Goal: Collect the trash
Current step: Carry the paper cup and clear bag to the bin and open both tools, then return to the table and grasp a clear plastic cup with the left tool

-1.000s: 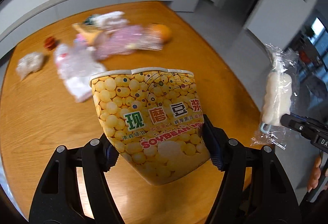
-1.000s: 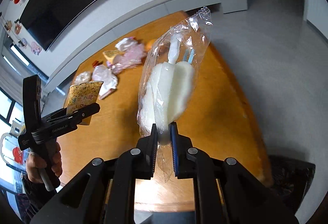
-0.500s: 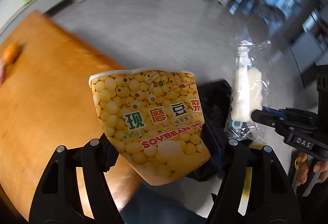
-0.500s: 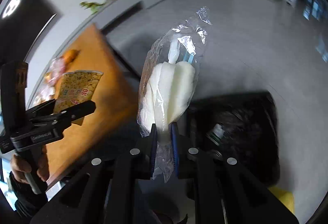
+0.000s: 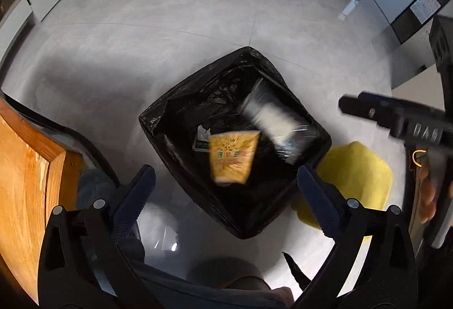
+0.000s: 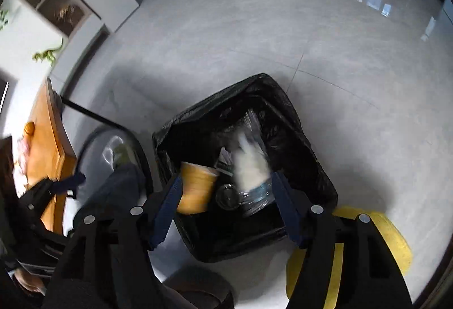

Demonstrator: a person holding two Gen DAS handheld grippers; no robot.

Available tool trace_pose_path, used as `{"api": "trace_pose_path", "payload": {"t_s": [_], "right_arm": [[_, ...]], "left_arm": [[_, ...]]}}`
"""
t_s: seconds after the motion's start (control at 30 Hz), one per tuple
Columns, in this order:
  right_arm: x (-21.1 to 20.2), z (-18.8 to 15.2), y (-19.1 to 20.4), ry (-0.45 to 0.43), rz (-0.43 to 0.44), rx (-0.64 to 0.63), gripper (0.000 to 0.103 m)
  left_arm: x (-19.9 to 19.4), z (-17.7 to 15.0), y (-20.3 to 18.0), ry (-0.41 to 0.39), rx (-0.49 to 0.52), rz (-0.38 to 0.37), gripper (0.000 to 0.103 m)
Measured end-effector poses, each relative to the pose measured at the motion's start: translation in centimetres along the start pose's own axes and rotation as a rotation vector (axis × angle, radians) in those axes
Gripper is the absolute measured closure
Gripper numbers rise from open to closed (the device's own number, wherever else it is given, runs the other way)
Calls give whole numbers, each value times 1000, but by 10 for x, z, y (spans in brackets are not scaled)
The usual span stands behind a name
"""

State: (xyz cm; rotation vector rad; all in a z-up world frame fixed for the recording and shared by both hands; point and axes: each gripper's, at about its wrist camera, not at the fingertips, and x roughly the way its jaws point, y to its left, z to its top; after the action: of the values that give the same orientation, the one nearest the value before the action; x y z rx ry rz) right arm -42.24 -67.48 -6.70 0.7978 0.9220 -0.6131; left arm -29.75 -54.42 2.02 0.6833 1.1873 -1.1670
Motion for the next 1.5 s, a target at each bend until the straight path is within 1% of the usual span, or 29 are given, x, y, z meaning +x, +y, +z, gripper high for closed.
{"api": "trace_pose_path", "payload": {"t_s": [0.13, 0.27, 0.37, 0.57, 0.73, 0.77, 0.87, 0.97, 1.03, 1.1, 1.17, 1.3, 1.33, 1.4, 1.47, 1.5], "right_arm": [[-4, -5, 10, -6, 27, -31, 37], [-10, 3, 30, -8, 63, -95, 37], [-14, 2, 62, -6, 79, -153, 37], [-14, 5, 148, 15, 136, -300, 37], [-7, 3, 233, 49, 208, -425, 37], [-5, 2, 244, 56, 215, -443, 37], [5, -2, 296, 84, 237, -520, 37], [15, -7, 339, 111, 248, -588, 37], [20, -12, 361, 124, 257, -625, 37], [27, -18, 387, 141, 268, -669, 37], [32, -23, 405, 156, 275, -698, 37], [44, -32, 445, 191, 280, -756, 37], [46, -34, 454, 199, 280, -770, 37], [49, -39, 474, 207, 280, -796, 37], [51, -43, 494, 216, 287, -826, 37], [52, -45, 501, 217, 290, -836, 37]], "left_arm": [[-18, -10, 10, -47, -28, 24, 6], [-38, -17, 38, -87, -81, 47, 6], [-49, -25, 56, -112, -116, 66, 6], [-82, -56, 115, -165, -215, 101, 6], [-118, -93, 178, -217, -326, 169, 6], [-125, -101, 191, -225, -352, 189, 6], [-148, -130, 237, -252, -452, 253, 6], [-173, -159, 287, -277, -561, 337, 6], [-192, -181, 324, -297, -644, 395, 6], [-210, -200, 356, -313, -711, 441, 6], [-226, -215, 386, -323, -770, 491, 6], [-242, -236, 439, -328, -838, 535, 6], [-244, -240, 451, -325, -847, 541, 7], [-247, -242, 477, -317, -866, 545, 15], [-244, -243, 500, -281, -886, 538, 31], [-241, -244, 509, -265, -892, 536, 33]]}}
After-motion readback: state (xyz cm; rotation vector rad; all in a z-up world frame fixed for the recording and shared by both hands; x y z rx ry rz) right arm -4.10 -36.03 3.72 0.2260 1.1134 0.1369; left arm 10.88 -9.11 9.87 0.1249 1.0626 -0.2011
